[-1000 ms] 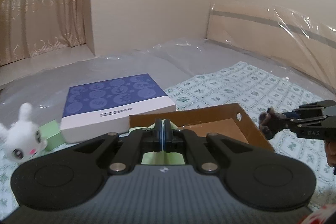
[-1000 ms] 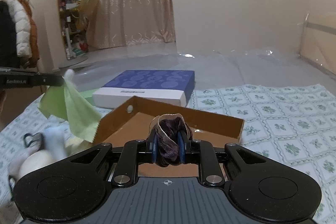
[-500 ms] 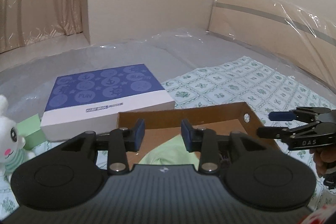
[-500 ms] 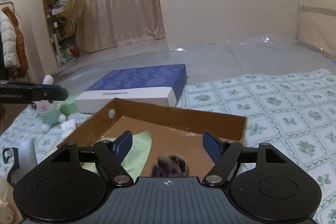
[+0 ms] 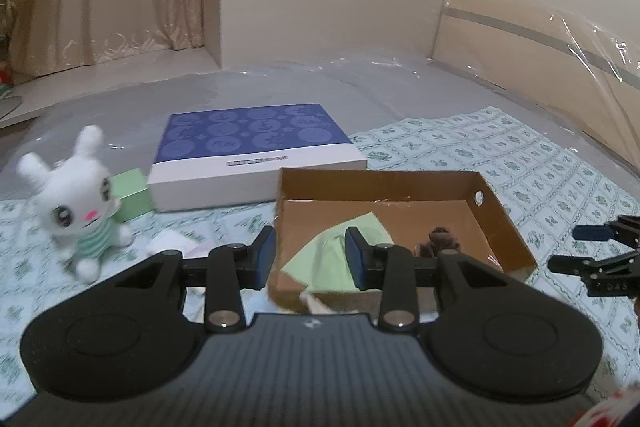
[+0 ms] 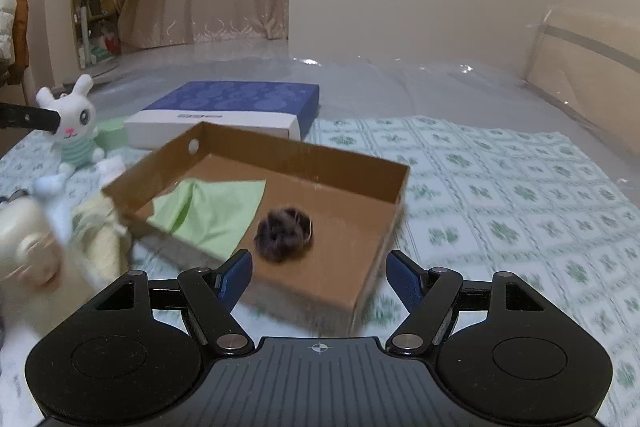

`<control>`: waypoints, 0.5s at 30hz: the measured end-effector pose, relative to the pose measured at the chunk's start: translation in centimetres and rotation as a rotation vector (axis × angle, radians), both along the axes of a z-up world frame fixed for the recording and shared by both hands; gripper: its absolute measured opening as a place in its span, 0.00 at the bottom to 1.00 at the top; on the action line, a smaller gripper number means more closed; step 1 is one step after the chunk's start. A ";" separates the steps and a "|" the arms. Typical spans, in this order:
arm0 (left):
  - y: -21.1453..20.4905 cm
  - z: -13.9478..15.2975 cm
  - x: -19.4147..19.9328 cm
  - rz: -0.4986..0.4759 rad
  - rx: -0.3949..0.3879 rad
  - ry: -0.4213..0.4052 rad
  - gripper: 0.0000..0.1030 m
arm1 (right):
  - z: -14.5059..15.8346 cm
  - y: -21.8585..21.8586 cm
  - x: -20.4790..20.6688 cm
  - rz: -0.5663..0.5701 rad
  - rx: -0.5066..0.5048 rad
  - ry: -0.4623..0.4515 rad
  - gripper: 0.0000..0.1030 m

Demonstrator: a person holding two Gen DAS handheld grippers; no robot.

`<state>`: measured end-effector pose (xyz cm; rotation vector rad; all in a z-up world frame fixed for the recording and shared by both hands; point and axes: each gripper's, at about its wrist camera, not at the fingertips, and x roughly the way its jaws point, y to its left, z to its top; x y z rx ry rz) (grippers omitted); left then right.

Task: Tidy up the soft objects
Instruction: 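Move both grippers back from the box toward the pile of soft items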

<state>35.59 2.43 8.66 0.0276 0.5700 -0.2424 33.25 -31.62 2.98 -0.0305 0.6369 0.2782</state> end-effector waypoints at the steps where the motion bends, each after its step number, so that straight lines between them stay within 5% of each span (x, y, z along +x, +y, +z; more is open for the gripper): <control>1: 0.3 0.3 -1.1 0.012 0.004 -0.002 0.32 | 0.2 0.1 -1.0 -0.005 -0.002 0.002 0.72; 15: 2.5 0.5 -14.7 0.126 -0.015 0.003 0.36 | 3.5 1.9 -13.3 -0.050 0.016 0.004 0.72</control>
